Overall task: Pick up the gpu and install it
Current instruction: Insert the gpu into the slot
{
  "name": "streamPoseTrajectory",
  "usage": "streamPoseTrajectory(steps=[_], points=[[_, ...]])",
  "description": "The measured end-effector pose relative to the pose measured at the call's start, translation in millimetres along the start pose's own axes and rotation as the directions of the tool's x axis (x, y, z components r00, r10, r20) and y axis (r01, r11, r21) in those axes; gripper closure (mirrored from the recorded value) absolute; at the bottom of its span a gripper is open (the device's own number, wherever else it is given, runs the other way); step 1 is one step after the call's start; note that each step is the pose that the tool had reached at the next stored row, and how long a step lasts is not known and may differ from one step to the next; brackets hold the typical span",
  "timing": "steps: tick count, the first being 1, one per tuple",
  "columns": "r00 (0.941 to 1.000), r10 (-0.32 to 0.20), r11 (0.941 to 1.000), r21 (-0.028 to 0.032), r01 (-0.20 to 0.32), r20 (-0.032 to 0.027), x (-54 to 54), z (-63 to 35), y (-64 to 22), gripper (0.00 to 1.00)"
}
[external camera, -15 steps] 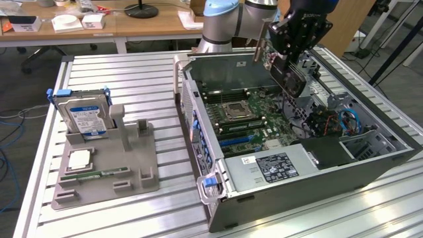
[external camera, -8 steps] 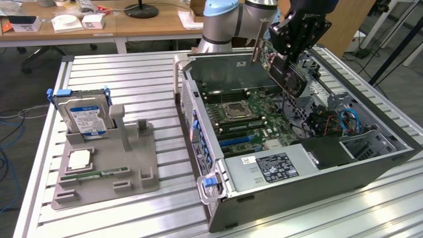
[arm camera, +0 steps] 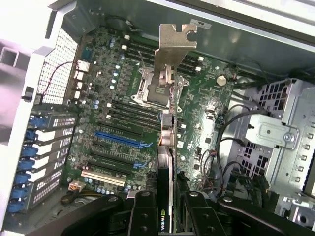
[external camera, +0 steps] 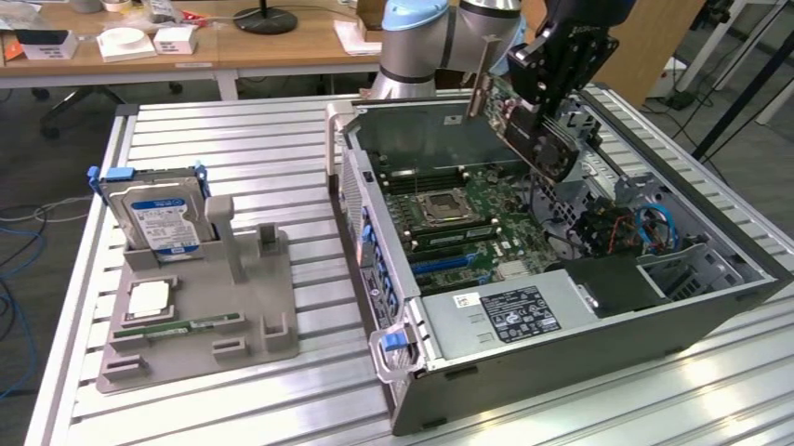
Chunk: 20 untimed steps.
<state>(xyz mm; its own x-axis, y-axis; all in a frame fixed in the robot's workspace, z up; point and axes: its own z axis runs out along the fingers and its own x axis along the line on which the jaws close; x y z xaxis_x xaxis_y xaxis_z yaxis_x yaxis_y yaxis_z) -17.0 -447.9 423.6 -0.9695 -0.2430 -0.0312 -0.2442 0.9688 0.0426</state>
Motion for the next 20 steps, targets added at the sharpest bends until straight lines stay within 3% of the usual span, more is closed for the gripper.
streamPoseTrajectory(steps=[10, 20], points=[[0.9957, -0.093, 0.9957, -0.0032, 0.093, -0.0038, -0.1, 0.1, 0.0, 0.74], [0.9828, -0.185, 0.9828, -0.0065, 0.185, -0.0073, -0.2, 0.1, -0.1, 0.74]])
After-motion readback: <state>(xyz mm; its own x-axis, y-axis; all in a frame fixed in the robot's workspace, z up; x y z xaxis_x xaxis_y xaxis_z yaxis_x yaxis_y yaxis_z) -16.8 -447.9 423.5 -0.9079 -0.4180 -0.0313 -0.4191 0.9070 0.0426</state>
